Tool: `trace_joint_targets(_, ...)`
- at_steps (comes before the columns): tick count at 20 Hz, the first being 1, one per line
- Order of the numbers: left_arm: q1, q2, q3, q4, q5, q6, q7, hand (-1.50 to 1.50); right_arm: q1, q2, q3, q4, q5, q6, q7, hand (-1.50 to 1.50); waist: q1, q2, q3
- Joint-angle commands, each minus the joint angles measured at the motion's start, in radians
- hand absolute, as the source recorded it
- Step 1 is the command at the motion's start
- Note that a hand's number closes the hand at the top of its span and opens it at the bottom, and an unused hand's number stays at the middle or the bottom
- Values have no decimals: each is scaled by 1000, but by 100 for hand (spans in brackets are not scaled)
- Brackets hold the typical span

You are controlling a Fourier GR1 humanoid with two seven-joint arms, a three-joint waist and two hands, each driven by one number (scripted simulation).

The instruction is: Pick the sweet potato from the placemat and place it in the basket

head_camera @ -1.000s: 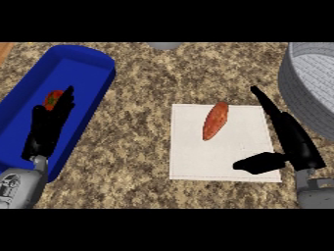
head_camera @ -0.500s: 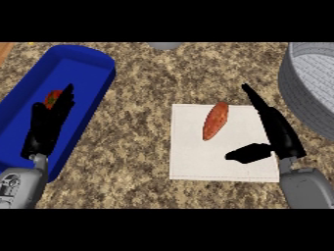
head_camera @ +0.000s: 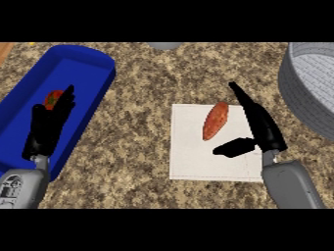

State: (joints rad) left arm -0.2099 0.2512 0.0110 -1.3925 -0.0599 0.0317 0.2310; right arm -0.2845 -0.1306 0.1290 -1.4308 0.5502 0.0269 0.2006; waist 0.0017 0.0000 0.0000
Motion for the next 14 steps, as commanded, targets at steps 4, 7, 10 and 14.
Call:
trace_joint_targets(4,-58,-19,33,36,-28,-15,15,0,17,50,12,40,47,-10,6,-150,-3,0,0)
trace_joint_targets(7,-31,-6,51,-11,-19,-55,31,0,-49,44,-39,131,21,20,-35,-150,0,0,0)
trace_joint_targets(10,15,-30,47,-28,-40,-39,17,0,1,78,-2,115,53,-9,-40,-150,0,0,0)
trace_joint_targets(14,25,-32,54,-78,-36,-66,44,0,-110,90,-53,242,59,-30,-53,-150,2,0,0)
